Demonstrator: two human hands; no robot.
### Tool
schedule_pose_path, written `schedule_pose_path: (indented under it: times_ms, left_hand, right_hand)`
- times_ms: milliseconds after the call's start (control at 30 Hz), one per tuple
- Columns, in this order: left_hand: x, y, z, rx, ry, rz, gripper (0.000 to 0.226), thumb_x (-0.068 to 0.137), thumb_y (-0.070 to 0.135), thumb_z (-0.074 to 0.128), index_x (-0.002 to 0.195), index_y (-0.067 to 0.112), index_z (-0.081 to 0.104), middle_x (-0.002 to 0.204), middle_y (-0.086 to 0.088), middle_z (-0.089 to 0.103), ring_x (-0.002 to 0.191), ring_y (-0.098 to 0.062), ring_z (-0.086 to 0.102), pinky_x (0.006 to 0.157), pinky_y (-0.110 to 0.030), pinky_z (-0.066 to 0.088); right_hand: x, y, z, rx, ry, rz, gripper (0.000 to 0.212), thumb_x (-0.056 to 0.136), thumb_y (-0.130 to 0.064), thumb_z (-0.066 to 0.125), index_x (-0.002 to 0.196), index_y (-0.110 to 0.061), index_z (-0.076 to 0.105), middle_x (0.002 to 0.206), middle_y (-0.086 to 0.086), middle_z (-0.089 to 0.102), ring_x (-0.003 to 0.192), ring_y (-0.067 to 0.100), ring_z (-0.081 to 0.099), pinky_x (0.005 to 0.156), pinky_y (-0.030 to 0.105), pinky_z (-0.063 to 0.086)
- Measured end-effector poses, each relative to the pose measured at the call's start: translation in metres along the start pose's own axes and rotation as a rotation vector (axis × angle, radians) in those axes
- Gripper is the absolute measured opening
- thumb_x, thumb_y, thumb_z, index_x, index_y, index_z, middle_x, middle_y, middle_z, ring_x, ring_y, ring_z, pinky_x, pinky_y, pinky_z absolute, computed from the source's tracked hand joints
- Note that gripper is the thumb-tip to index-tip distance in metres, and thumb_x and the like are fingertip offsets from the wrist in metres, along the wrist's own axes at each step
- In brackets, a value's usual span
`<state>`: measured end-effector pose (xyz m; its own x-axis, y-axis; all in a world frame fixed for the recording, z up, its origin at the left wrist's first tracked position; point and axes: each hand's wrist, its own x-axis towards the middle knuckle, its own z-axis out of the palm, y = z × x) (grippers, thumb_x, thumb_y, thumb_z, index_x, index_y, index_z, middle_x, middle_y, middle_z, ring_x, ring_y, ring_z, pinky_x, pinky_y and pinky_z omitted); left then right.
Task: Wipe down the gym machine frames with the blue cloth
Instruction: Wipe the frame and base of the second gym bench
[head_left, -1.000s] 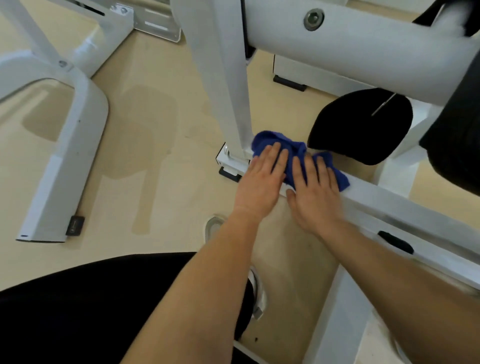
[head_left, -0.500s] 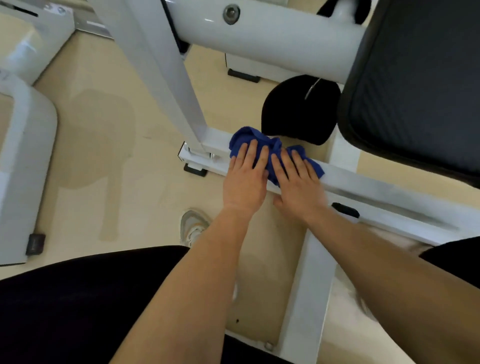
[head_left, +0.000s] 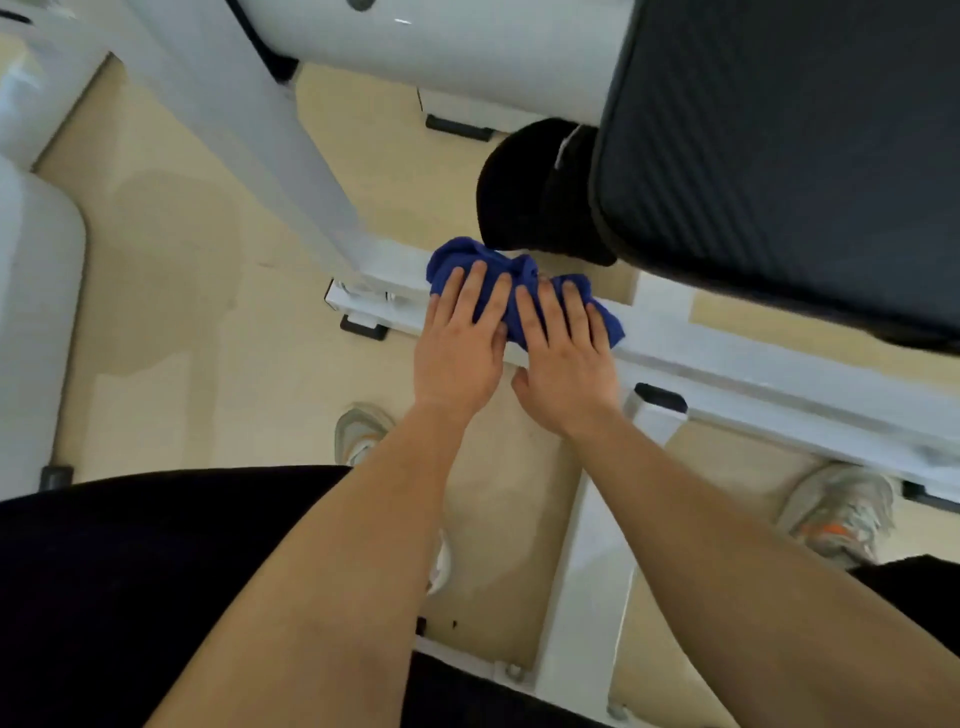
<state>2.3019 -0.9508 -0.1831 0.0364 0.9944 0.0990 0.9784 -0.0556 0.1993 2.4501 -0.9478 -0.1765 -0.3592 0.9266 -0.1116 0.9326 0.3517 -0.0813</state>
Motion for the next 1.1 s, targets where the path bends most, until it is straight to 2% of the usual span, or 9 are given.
schedule_pose_path:
  times_ms: [100, 300, 400, 533, 667, 833, 967, 1033, 1100]
  left_hand:
    - [-0.007, 0.032, 0.0, 0.014, -0.117, 0.095, 0.056, 0.102, 0.03, 0.04, 0.156, 0.025, 0.024, 0.164, -0.006, 0.019, 0.151, -0.029, 0.013, 0.122, -0.047, 0.018]
    - [-0.01, 0.108, 0.001, 0.031, -0.3, 0.225, 0.064, 0.103, 0.028, 0.041, 0.158, 0.024, 0.009, 0.166, -0.005, 0.003, 0.152, -0.029, 0.003, 0.123, -0.045, 0.009]
    - [-0.011, 0.131, 0.005, 0.026, -0.312, 0.294, 0.062, 0.104, 0.029, 0.039, 0.158, 0.023, 0.009, 0.166, -0.005, 0.002, 0.152, -0.029, 0.004, 0.123, -0.044, 0.009]
    - [-0.008, 0.125, 0.004, -0.022, -0.281, 0.293, 0.058, 0.104, 0.029, 0.035, 0.157, 0.021, 0.013, 0.166, -0.005, 0.006, 0.152, -0.025, 0.007, 0.124, -0.042, 0.013]
    - [-0.011, 0.087, 0.003, -0.028, -0.198, 0.226, 0.058, 0.104, 0.026, 0.037, 0.157, 0.02, 0.015, 0.165, -0.007, 0.01, 0.152, -0.026, 0.009, 0.123, -0.04, 0.015]
    - [-0.009, 0.055, -0.006, 0.019, -0.17, 0.202, 0.054, 0.104, 0.029, 0.036, 0.155, 0.016, 0.025, 0.163, -0.01, 0.02, 0.15, -0.029, 0.018, 0.121, -0.043, 0.021]
    - [0.002, 0.081, -0.014, -0.032, -0.128, 0.087, 0.047, 0.104, 0.033, 0.037, 0.146, 0.012, 0.044, 0.156, -0.008, 0.037, 0.143, -0.024, 0.035, 0.11, -0.042, 0.041]
    - [0.005, 0.095, -0.011, -0.06, -0.133, 0.098, 0.05, 0.102, 0.033, 0.043, 0.147, 0.011, 0.039, 0.157, -0.008, 0.036, 0.143, -0.024, 0.036, 0.105, -0.04, 0.043]
    - [-0.001, 0.107, 0.0, 0.054, -0.152, 0.217, 0.057, 0.103, 0.034, 0.041, 0.154, 0.012, 0.026, 0.16, -0.01, 0.027, 0.147, -0.028, 0.027, 0.115, -0.041, 0.032]
  right_hand:
    - [-0.034, 0.025, 0.0, 0.0, -0.014, 0.107, 0.091, 0.087, -0.04, 0.053, 0.158, -0.021, -0.001, 0.167, 0.006, 0.0, 0.153, 0.029, -0.002, 0.124, 0.047, 0.005]
    - [-0.091, 0.092, -0.016, 0.065, -0.19, 0.269, 0.097, 0.092, -0.049, 0.053, 0.156, -0.023, -0.015, 0.164, 0.003, -0.02, 0.152, 0.025, -0.016, 0.123, 0.047, 0.002]
    - [-0.109, 0.117, -0.024, 0.07, -0.208, 0.339, 0.095, 0.093, -0.051, 0.051, 0.157, -0.021, -0.012, 0.165, 0.004, -0.018, 0.152, 0.026, -0.014, 0.124, 0.049, 0.005]
    - [-0.09, 0.107, -0.027, 0.208, -0.167, 0.398, 0.078, 0.1, -0.053, 0.034, 0.159, -0.015, -0.001, 0.166, 0.007, -0.009, 0.152, 0.028, -0.011, 0.123, 0.05, 0.002]
    - [-0.059, 0.083, -0.024, 0.135, -0.098, 0.265, 0.068, 0.104, -0.051, 0.021, 0.159, -0.016, 0.0, 0.166, 0.008, -0.004, 0.152, 0.029, -0.008, 0.123, 0.048, -0.001]
    - [-0.031, 0.068, -0.019, 0.083, -0.043, 0.129, 0.063, 0.103, -0.053, 0.02, 0.157, -0.033, -0.003, 0.166, 0.006, 0.009, 0.152, 0.033, 0.004, 0.122, 0.051, 0.003]
    - [-0.038, 0.077, -0.006, 0.042, 0.001, 0.138, 0.058, 0.104, -0.051, 0.021, 0.158, -0.033, 0.011, 0.165, 0.004, 0.017, 0.152, 0.033, 0.009, 0.122, 0.051, 0.006]
    - [-0.046, 0.086, -0.003, 0.05, 0.023, 0.173, 0.058, 0.104, -0.048, 0.021, 0.158, -0.03, 0.012, 0.165, 0.003, 0.016, 0.152, 0.031, 0.008, 0.123, 0.05, 0.006]
    - [-0.057, 0.099, 0.0, 0.057, 0.041, 0.2, 0.057, 0.105, -0.046, 0.02, 0.159, -0.029, 0.01, 0.166, 0.003, 0.012, 0.153, 0.03, 0.005, 0.123, 0.049, 0.004]
